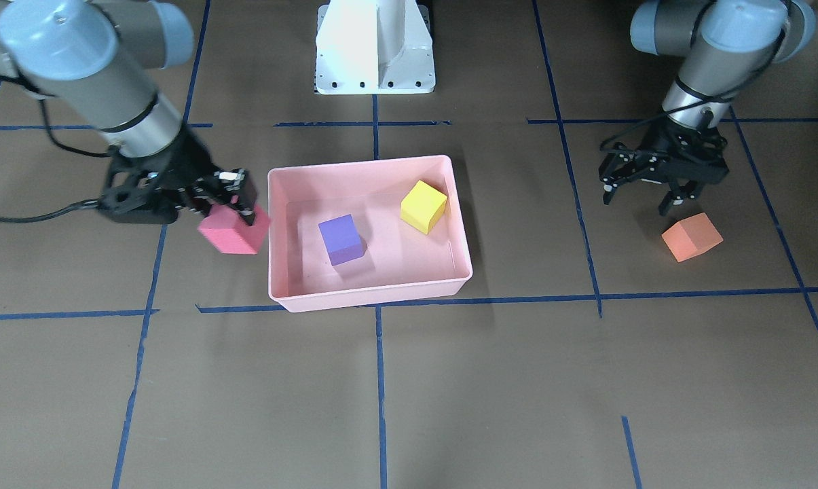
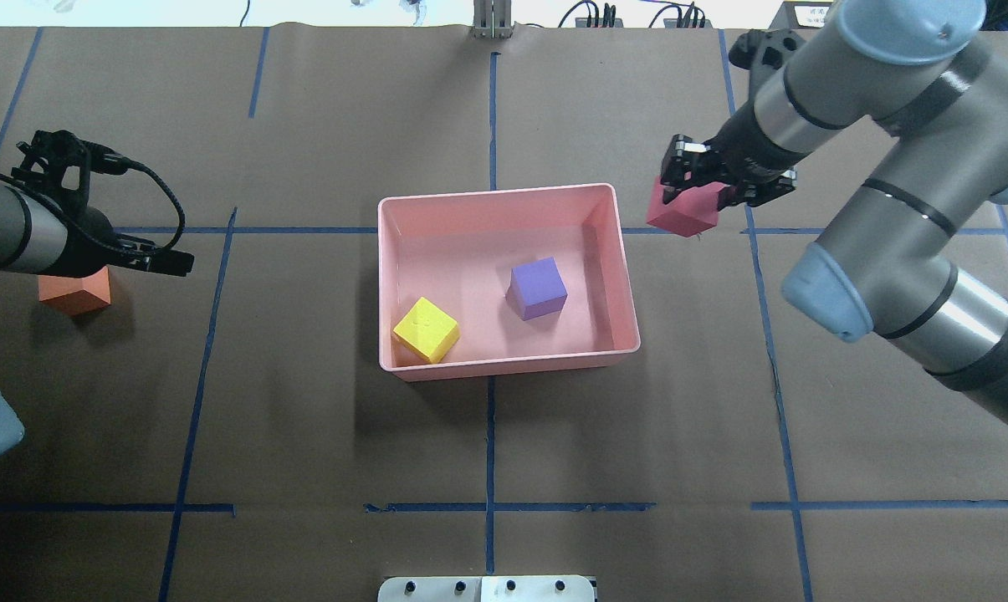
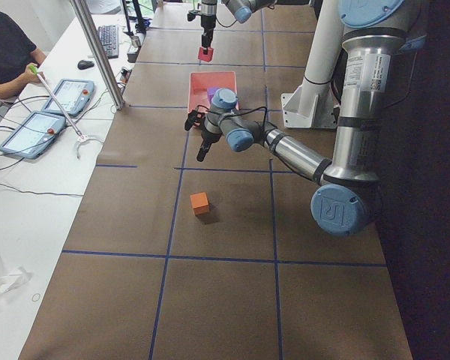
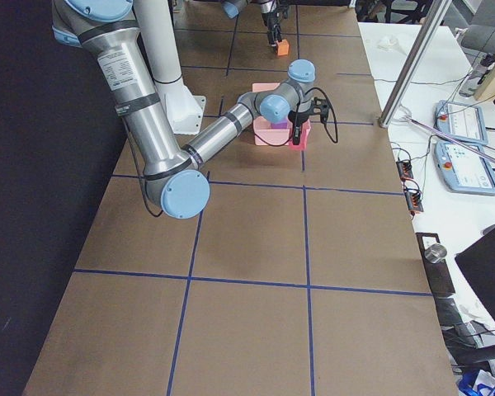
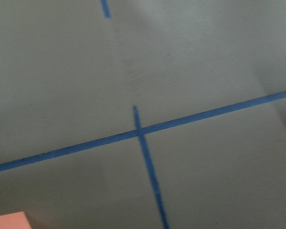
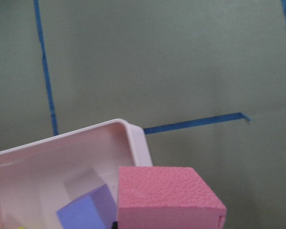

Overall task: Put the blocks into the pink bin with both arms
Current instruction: 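Drop the pink cube into the bin while the left gripper moves to the orange cube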

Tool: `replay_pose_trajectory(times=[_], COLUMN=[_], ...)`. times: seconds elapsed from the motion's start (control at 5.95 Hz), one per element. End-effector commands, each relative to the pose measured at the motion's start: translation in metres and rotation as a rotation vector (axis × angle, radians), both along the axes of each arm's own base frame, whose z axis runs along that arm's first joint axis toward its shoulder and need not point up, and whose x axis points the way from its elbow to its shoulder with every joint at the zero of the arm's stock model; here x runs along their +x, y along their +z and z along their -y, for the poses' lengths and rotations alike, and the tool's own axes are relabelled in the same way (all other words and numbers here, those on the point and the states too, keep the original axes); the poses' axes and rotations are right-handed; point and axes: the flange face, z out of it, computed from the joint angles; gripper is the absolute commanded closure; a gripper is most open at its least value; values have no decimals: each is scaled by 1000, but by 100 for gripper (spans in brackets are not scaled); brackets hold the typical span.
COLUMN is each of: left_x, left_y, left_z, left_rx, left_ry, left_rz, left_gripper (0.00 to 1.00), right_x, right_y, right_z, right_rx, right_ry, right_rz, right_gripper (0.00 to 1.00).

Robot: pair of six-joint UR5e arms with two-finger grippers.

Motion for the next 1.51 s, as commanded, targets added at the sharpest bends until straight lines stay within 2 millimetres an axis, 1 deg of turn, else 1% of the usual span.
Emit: replay_pose_trajectory(times=[0.0, 0.17, 0.34, 0.5, 0.67, 0.84, 1.01, 1.18, 1.34], left_x=[-36, -47, -63, -62, -64, -61, -55, -50, -39], left_y=[37, 43, 66, 96, 114, 118, 119, 140, 150], left_z=[28, 40, 55, 64, 60, 57, 54, 39, 35], left_rx=[-87, -105, -146, -208, -264, -342, -411, -436, -453], left_ry=[-14, -37, -77, -91, -117, -179, -229, -213, -199], left_rz=[-24, -23, 1, 27, 35, 16, -6, 18, 32], left_gripper=[0, 0, 0, 0, 0, 0, 0, 0, 0], right_x=[-78, -88, -90, -89, -83, -70, -47, -36, -33], right_y=[-20, -13, -2, 7, 3, -4, -2, 7, 21], right_z=[-57, -65, -67, -71, -71, -70, -64, -57, -57], right_rx=[0, -6, 5, 8, 12, 22, 26, 22, 9], right_ry=[16, 0, 19, 14, 18, 27, 57, 76, 76], right_rz=[-17, -30, -55, -67, -57, -39, -31, -42, -62], right_gripper=[97, 54, 1, 0, 0, 0, 0, 0, 0])
